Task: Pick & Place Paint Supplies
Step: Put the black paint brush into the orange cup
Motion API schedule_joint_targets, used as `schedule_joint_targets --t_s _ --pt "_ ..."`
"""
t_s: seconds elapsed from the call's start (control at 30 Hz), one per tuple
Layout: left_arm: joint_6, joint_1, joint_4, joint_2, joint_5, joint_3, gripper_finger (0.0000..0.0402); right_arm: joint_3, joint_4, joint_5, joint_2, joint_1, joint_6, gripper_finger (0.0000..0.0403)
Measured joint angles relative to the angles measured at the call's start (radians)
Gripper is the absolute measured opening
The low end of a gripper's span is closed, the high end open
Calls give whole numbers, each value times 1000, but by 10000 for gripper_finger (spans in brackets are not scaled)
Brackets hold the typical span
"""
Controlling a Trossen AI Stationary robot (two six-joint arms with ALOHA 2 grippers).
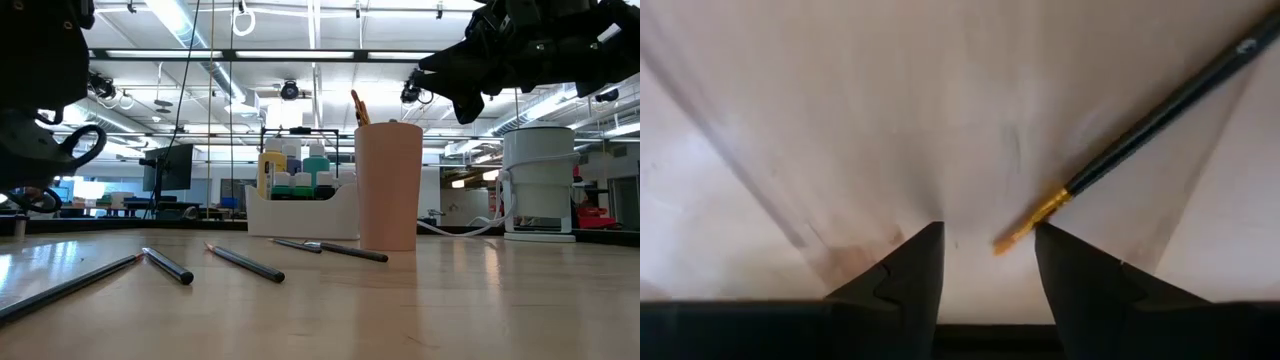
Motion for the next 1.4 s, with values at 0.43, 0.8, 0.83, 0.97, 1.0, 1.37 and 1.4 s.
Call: schedule_joint_targets --t_s 0.43,0.8,0.83,0.97,1.0,1.37,1.4 --pt "32 -20 35 0 18 0 23 0 0 0 0 0 0 158" --pt "125 -19 -16 2 -150 122 4 0 3 0 0 0 0 158" --pt "152 -19 -35 2 -195 154 4 0 6 0 0 0 0 158" --pt "249 -20 -107 2 -382 290 3 0 17 0 0 0 0 158" --pt "277 -20 -115 2 -419 317 3 0 19 0 0 0 0 158" --pt "672 -18 -3 2 -1114 442 2 0 93 -15 0 0 173 158" --pt "738 -17 32 2 -1189 442 2 0 97 -24 0 1 187 158"
